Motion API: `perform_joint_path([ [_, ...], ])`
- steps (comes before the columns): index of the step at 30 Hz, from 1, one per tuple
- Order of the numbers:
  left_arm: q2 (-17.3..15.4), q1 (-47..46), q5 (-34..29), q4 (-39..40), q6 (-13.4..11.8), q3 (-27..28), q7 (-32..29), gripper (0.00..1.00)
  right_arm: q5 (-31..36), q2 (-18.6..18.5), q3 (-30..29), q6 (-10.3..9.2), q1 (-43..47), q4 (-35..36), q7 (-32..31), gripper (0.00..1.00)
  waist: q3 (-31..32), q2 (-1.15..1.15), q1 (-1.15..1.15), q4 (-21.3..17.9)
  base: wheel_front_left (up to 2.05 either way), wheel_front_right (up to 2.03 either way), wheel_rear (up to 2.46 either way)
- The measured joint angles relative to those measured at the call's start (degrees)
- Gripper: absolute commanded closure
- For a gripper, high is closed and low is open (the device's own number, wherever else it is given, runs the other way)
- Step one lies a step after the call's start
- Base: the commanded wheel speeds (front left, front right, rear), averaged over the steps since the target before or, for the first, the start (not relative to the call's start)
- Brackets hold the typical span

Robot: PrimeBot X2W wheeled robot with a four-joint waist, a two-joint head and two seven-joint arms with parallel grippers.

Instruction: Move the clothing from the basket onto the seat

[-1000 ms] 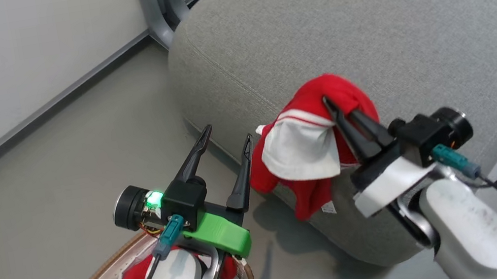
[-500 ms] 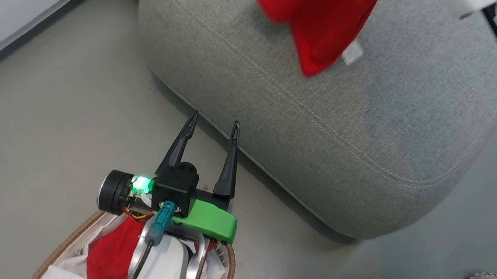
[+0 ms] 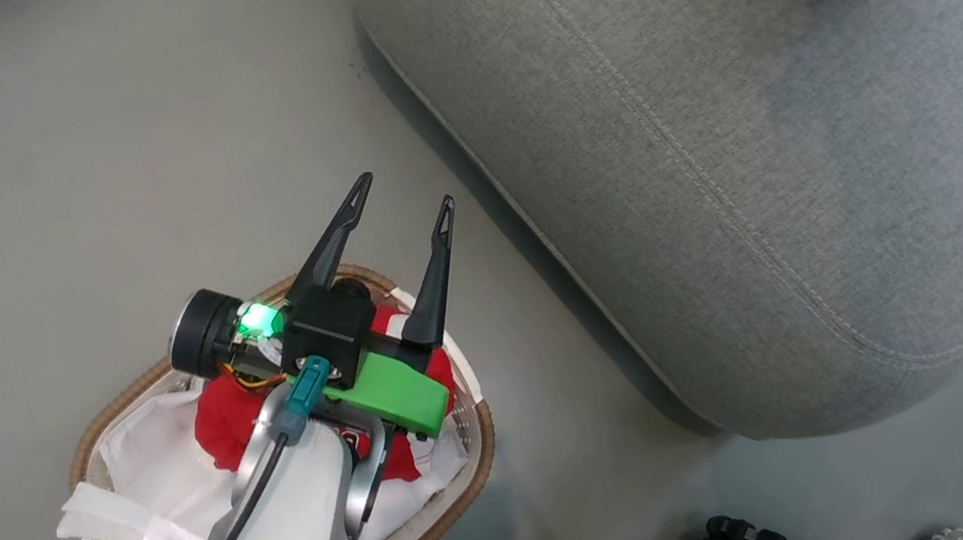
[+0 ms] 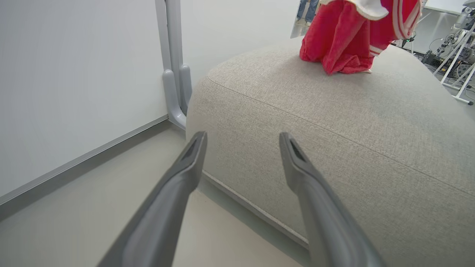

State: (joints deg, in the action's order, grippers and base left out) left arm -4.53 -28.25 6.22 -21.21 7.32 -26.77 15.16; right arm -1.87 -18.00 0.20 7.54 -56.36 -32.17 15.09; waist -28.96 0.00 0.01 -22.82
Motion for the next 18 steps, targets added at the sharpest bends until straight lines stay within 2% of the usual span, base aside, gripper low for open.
perform_joint_path([
  [2, 0.01, -0.01, 0.00, -0.22, 0.00, 0.12, 0.00, 0.00, 0.19, 0.38, -0.55, -0.01, 1.58, -3.52, -0.01, 1.00, -0.57, 0.00, 0.00, 0.96, 0.00, 0.00, 0.00],
  [3, 0.00, -0.01, 0.00, -0.37, 0.01, 0.26, 0.00, 0.00, 0.49, 0.78, -0.99, 0.00, 2.46, -5.60, 0.00, 0.86, -0.83, 0.00, 0.00, 1.43, 0.00, 0.00, 0.00],
  [4, -0.01, 0.00, 0.01, -0.63, 0.01, 0.41, 0.00, 0.00, 0.53, 1.38, -1.77, -0.01, 3.43, -7.16, -0.01, 0.51, -1.04, 0.00, 0.00, 1.88, 0.00, 0.00, 0.00],
  [5, -0.02, 0.00, 0.01, -0.85, 0.05, 0.60, 0.00, 0.00, 0.78, 1.93, -2.31, 0.00, 4.28, -7.99, -0.01, 0.00, -1.18, 0.00, 0.00, 2.26, 0.00, 0.00, 0.00],
  [12, -0.18, 1.55, 0.12, -1.88, 0.05, 2.46, 0.00, 0.00, 1.74, 5.16, -4.65, -0.01, 11.11, -9.76, 0.00, 0.00, 0.26, 0.00, 0.00, 3.07, 0.00, 0.00, 0.00],
  [16, 0.20, 2.80, 0.49, -1.64, -0.18, 4.34, 0.00, 0.00, 0.26, 6.57, -6.26, -0.01, 15.41, -7.30, -0.01, 0.00, 2.16, 0.00, 0.00, 3.27, 0.00, 0.00, 0.00],
  [18, 0.32, 3.43, 0.65, -1.07, -0.40, 5.57, 0.00, 0.00, 0.20, 6.11, -5.49, -0.01, 18.09, -4.67, 0.00, 0.00, 3.28, 0.00, -0.01, 3.61, 0.00, 0.00, 0.00],
])
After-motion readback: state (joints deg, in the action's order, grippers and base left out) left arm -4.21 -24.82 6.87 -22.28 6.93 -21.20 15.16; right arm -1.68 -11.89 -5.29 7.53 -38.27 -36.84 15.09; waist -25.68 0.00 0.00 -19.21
